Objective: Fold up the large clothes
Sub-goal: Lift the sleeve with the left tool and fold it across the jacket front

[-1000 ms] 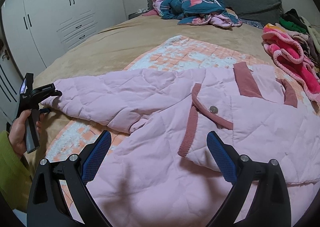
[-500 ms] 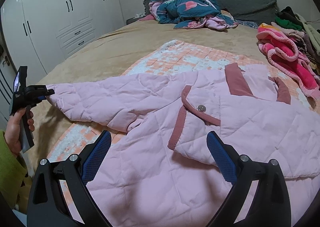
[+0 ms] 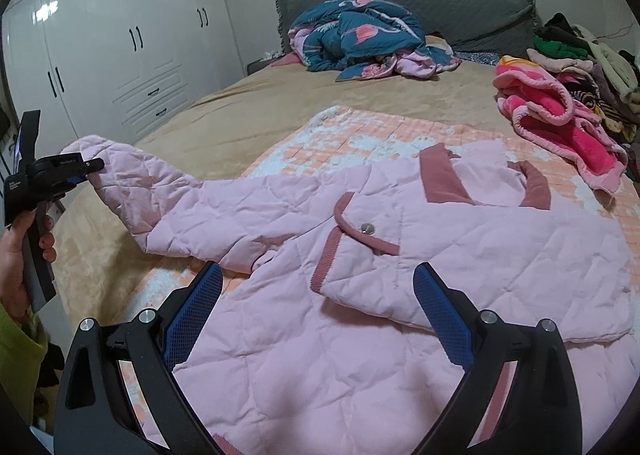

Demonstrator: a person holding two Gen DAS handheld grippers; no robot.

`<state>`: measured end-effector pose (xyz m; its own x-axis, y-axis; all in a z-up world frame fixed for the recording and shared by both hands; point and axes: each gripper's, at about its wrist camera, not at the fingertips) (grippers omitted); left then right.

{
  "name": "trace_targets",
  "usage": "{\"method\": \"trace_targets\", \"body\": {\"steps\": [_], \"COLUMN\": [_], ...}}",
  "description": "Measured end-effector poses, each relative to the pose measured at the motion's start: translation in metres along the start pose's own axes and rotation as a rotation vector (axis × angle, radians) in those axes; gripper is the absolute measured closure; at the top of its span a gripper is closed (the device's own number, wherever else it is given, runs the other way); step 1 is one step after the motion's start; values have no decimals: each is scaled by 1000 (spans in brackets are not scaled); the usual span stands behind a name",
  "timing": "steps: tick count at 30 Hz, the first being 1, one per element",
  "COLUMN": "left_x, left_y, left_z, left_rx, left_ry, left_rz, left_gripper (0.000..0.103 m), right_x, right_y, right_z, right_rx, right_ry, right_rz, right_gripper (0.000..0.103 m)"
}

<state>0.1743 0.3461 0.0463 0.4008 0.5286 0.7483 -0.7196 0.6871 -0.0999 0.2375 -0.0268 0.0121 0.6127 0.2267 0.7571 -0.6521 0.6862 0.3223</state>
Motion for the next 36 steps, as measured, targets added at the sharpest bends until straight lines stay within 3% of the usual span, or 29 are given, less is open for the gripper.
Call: {"method": "trace_targets", "body": {"steps": [17,36], "left_x": [-5,-44], "left_y": [-92,-199], "left_z": [73,146], "left_rx": [-97,-285], "left_ry": [-106,-129], "left_rz": [-156,-325], "left_gripper": [91,92], "right_x": [-5,-26], "right_y": [-40,-98], "right_z": [72,136], "right_rx": [-17,-50], "right_ry": [-114,-210], "right_rz": [-76,-196], "right_gripper": [8,8]}}
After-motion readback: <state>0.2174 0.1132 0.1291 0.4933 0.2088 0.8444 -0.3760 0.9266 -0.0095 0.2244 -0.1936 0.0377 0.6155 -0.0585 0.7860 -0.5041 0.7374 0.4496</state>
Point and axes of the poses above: each gripper's, at about its wrist camera, not at the fingertips, and z roughly against the way its jaws point, y to its left, x to its top, and after that the axes turned 13 degrees about x, right-handed
